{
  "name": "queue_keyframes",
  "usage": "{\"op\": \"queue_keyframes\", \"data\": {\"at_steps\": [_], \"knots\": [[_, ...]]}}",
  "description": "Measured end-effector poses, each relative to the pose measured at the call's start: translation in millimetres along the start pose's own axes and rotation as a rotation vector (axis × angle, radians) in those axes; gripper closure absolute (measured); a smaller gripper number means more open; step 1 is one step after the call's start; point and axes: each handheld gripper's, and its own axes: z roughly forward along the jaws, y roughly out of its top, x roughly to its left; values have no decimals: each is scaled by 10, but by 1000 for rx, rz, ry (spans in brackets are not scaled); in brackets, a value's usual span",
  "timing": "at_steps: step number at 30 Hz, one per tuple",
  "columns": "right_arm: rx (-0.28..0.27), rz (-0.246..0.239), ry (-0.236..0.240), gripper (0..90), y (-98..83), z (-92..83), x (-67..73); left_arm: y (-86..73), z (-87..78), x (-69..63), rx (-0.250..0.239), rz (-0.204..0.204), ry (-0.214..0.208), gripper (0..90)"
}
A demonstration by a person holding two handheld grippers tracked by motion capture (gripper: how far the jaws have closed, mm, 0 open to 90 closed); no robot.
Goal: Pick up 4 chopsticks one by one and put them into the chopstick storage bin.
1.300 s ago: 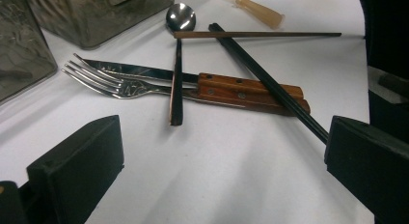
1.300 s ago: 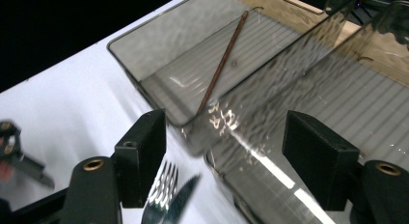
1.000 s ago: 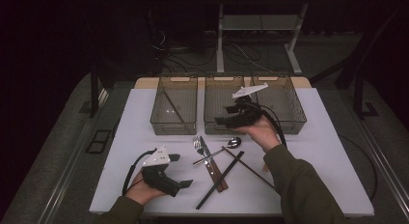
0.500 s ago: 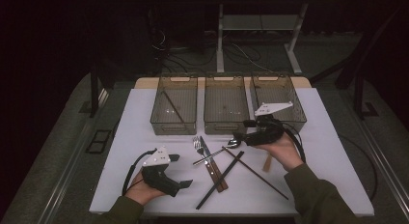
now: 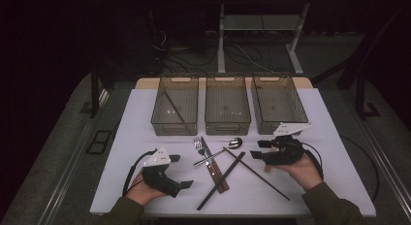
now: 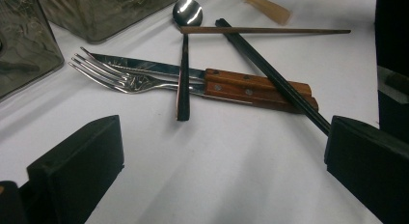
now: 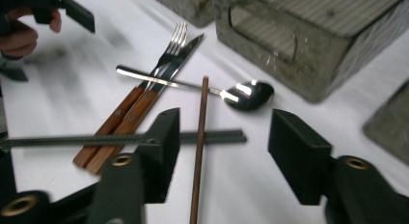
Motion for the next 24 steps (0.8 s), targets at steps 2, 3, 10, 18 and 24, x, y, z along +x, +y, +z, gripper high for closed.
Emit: {"op": "queue_keyframes", "data": {"at_steps": [2,3,10,18,24], "knots": [[18,6,-5,539,-66,-30,21,-2,1,-3,-2,-2,1,0],[20,1,-5,559,-91,-38,27,-3,1,-3,0,-3,3,0],[57,11,-2,651,-332,-118,107,-6,-16,-1,-9,-8,6,0],[91,-12,-2,703,-555,-164,143,-4,-19,-2,-3,-3,5,0],[143,-39,0,729,-602,-99,157,0,-20,-9,-5,0,3,0]]}}
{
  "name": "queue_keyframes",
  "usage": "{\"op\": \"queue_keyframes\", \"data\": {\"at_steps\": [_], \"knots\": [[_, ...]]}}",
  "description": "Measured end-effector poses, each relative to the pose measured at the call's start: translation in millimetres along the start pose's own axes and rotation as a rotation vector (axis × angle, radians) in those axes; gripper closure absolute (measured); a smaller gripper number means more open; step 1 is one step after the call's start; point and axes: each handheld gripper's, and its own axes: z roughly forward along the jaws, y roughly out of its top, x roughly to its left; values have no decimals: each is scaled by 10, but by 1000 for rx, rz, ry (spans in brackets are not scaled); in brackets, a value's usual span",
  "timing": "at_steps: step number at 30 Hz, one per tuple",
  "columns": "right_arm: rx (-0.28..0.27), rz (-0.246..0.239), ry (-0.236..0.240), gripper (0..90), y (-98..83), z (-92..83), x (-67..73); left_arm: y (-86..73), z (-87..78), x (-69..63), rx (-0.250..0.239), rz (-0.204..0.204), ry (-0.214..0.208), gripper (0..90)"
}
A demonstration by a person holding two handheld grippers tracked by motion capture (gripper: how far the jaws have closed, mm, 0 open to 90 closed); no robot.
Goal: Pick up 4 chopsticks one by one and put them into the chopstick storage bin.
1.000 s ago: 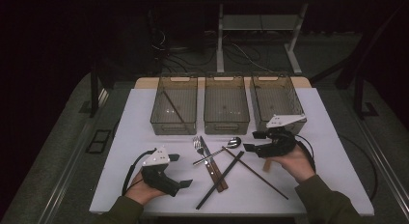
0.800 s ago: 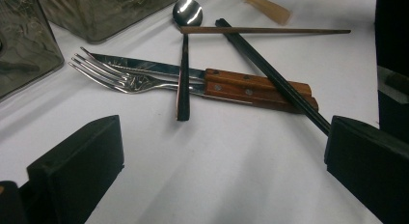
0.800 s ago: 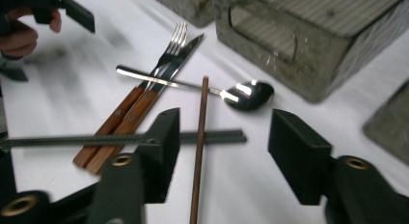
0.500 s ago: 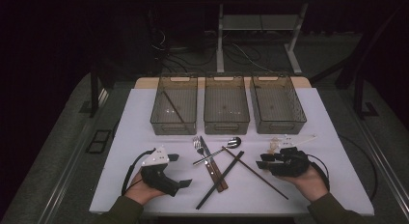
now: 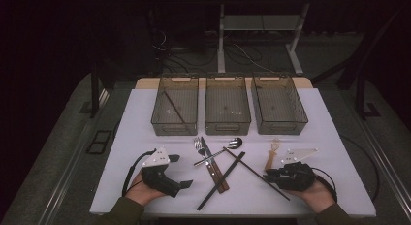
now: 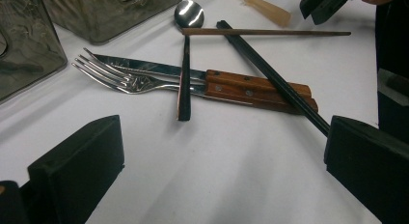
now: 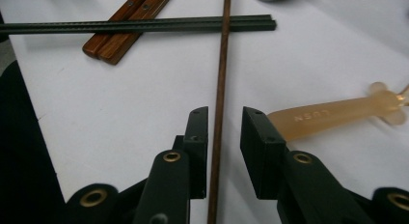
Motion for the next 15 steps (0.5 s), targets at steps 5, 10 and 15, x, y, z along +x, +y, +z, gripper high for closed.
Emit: {"op": "queue_keyframes", "data": {"at_steps": [5,10,15], "knots": [[32,-7,0,739,-2,73,21,-3,0,-3,-1,0,-1,0],[49,-13,3,760,-8,104,34,2,4,-10,1,2,-4,0],[76,-24,-8,778,-19,140,48,1,7,-14,1,3,-4,0]]}}
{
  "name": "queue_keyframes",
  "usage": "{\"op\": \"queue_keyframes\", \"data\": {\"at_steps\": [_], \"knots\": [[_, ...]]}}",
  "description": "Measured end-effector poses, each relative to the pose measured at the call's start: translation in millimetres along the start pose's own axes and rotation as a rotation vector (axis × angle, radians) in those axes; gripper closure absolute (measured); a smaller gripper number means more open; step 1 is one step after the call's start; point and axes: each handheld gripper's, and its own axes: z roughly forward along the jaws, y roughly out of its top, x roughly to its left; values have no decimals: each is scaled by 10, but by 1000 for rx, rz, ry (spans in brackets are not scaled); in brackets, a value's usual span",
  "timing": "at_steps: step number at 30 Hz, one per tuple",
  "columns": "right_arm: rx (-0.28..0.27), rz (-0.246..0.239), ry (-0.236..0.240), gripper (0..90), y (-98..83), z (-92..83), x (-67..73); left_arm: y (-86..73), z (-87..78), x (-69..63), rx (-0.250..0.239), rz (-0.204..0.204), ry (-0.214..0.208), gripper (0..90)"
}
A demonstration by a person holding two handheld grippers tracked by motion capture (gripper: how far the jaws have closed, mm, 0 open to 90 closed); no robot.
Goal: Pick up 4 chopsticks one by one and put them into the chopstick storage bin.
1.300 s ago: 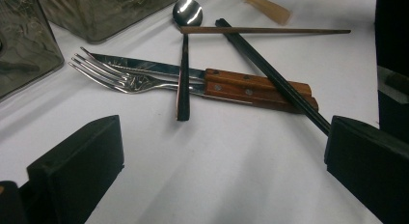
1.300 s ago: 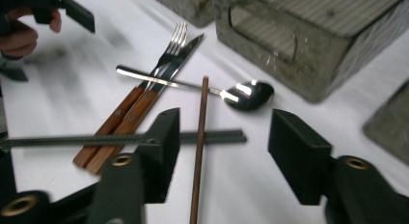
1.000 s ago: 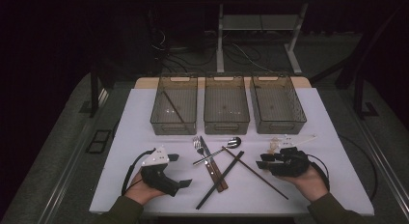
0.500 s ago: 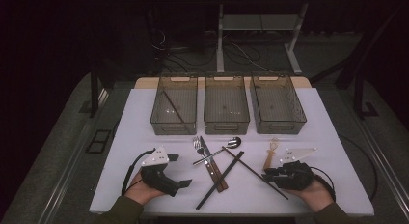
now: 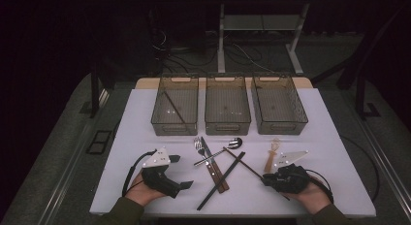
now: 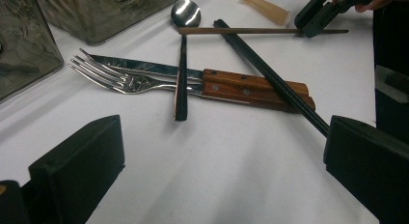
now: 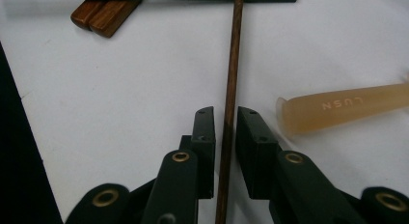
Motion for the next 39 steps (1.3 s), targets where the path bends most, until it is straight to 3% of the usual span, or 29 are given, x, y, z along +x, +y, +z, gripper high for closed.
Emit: {"op": "queue_keyframes", "data": {"at_steps": [7,21,27,39], "knots": [[6,-5,-34,834,-2,8,22,0,2,3,5,3,0,0],[16,16,-52,855,13,12,41,0,3,-2,4,5,2,0],[17,22,-33,855,22,-1,25,3,0,-4,4,6,1,0],[-49,4,15,854,97,-163,4,5,-4,-3,4,7,2,0]]}}
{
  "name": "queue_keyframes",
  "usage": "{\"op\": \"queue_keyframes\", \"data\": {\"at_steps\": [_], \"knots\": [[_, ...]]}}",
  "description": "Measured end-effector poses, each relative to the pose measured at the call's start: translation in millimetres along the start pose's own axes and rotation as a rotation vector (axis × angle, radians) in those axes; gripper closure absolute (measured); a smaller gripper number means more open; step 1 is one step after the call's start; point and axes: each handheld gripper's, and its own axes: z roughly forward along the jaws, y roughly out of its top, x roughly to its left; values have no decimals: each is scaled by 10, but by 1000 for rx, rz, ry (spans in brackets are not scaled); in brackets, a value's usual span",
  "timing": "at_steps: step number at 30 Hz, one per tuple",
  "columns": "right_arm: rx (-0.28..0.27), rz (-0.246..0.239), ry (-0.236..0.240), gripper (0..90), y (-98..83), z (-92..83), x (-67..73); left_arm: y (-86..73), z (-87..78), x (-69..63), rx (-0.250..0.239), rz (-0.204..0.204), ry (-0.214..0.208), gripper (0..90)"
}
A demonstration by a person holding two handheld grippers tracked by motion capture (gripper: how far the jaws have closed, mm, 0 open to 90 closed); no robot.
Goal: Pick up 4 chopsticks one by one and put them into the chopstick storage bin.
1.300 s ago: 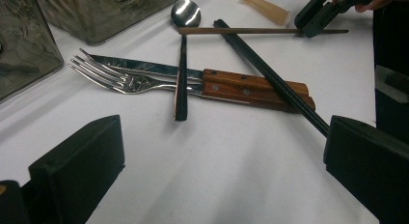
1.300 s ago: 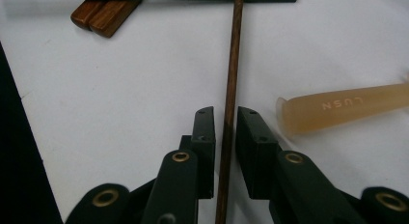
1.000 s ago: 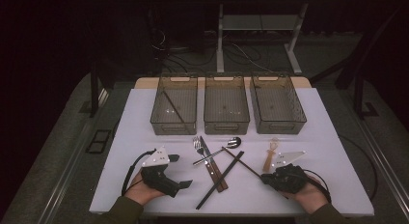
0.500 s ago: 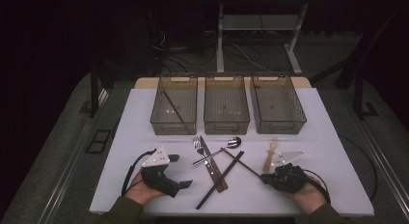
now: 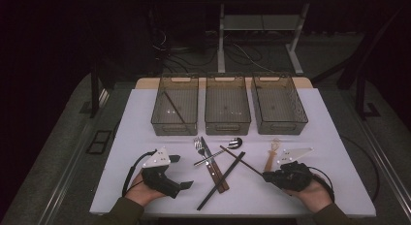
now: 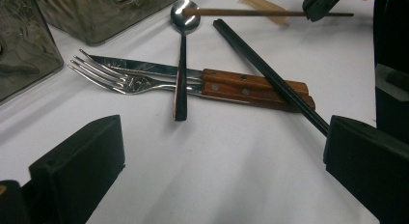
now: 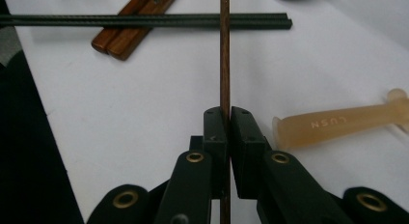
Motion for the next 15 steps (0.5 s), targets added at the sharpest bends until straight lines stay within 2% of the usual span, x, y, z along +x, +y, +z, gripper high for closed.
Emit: {"op": "queue_keyframes", "data": {"at_steps": [15], "knots": [[-66,22,19,855,155,-134,-49,-1,-13,1,-4,-3,3,0]]}}
